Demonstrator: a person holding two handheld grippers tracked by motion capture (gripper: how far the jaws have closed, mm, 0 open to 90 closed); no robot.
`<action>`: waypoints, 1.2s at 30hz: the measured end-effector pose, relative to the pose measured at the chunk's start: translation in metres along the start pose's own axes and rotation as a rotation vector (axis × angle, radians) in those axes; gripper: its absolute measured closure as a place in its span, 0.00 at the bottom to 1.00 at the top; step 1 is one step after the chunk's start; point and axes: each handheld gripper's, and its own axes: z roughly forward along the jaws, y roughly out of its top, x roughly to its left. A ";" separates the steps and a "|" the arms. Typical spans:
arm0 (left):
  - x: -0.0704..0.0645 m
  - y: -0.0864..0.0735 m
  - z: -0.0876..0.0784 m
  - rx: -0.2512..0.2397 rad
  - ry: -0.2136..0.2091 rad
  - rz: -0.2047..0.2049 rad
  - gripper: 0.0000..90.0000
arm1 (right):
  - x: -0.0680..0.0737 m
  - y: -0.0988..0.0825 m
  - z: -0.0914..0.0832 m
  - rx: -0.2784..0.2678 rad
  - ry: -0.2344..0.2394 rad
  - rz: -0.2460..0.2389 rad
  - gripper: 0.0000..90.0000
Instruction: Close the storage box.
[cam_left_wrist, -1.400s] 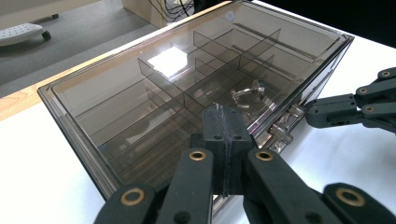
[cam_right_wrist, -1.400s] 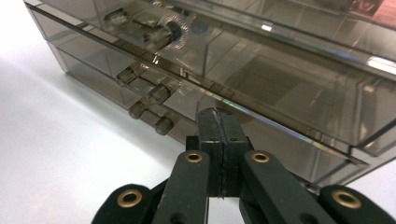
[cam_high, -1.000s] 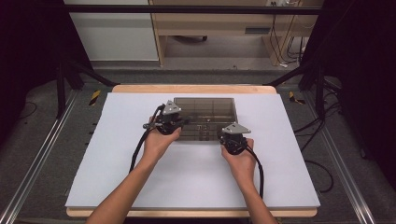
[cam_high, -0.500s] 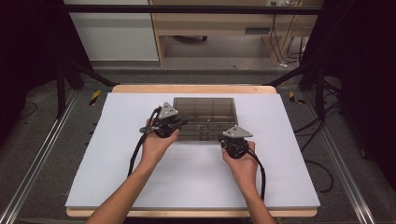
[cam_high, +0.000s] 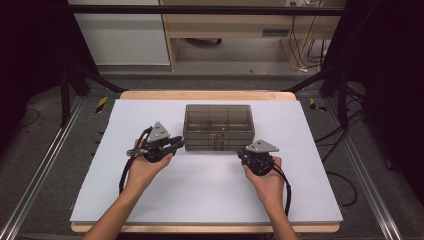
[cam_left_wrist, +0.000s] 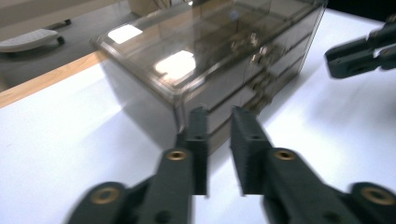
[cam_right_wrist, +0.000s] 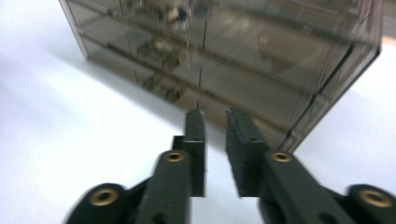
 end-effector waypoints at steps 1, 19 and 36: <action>0.000 -0.003 -0.002 0.000 0.012 0.010 0.77 | 0.000 -0.002 0.000 0.018 0.003 0.003 0.71; 0.011 -0.049 -0.020 -0.004 0.076 -0.002 0.22 | -0.016 -0.015 -0.014 0.006 -0.069 0.046 0.17; 0.042 -0.088 -0.031 -0.009 0.133 -0.062 0.11 | -0.044 -0.028 -0.023 0.041 -0.161 0.018 0.08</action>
